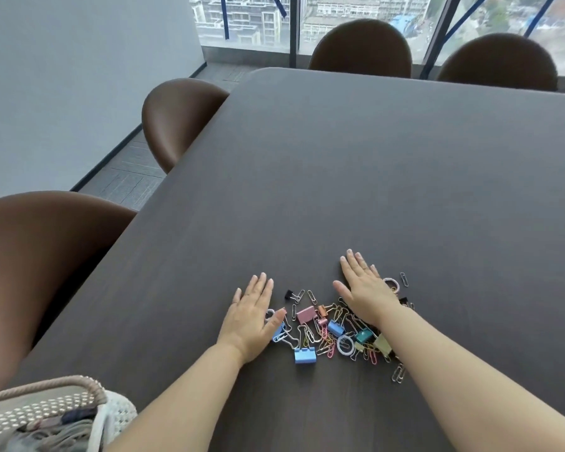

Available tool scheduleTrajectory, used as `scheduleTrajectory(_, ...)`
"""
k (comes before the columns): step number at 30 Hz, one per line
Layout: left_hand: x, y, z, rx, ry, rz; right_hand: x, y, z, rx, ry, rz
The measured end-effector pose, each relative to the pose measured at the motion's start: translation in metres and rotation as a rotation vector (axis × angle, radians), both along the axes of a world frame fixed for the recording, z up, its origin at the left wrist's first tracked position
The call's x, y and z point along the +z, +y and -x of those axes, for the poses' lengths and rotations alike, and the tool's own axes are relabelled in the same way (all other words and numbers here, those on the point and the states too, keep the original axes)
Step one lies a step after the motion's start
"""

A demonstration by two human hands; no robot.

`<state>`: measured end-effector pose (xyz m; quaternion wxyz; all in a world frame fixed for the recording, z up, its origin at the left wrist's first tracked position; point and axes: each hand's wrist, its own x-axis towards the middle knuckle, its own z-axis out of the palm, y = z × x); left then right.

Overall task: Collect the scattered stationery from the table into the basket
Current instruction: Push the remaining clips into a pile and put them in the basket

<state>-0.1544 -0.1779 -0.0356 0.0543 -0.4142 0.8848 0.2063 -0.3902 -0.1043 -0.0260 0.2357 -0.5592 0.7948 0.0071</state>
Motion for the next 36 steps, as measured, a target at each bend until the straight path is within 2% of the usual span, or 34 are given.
scheduleTrajectory(5, 0.007, 0.05, 0.004, -0.193, -0.023, 0.003, 0.008, 0.061, -0.025, 0.158, -0.028, -0.009)
scheduleTrajectory(9, 0.009, 0.074, 0.0, -0.215, 0.036, -0.006, 0.015, 0.097, -0.042, 0.166, -0.095, 0.05)
scheduleTrajectory(12, 0.013, 0.076, 0.003, -0.149, 0.152, -0.003, 0.025, 0.107, -0.037, 0.011, -0.161, 0.236)
scheduleTrajectory(15, 0.02, 0.061, 0.021, -0.15, 0.129, 0.061, 0.027, 0.097, -0.014, -0.21, -0.117, 0.394)
scheduleTrajectory(17, 0.023, 0.045, 0.037, -0.176, 0.061, 0.064, 0.023, 0.085, 0.009, -0.312, -0.086, 0.344)
scheduleTrajectory(20, 0.021, 0.024, 0.06, -0.204, 0.003, 0.019, 0.012, 0.07, 0.039, -0.34, -0.074, 0.135)
scheduleTrajectory(24, 0.005, 0.016, 0.081, -0.167, 0.039, -0.048, -0.002, 0.057, 0.053, -0.232, -0.11, 0.106)
scheduleTrajectory(27, -0.002, 0.018, 0.082, -0.235, 0.032, -0.017, -0.006, 0.061, 0.048, -0.05, -0.072, 0.116)
scheduleTrajectory(30, 0.001, 0.022, 0.073, -0.283, 0.096, -0.114, -0.002, 0.076, 0.038, 0.085, -0.063, 0.082)
scheduleTrajectory(36, 0.008, 0.062, 0.042, -0.336, 0.082, -0.171, 0.008, 0.114, -0.004, 0.145, -0.111, 0.04)
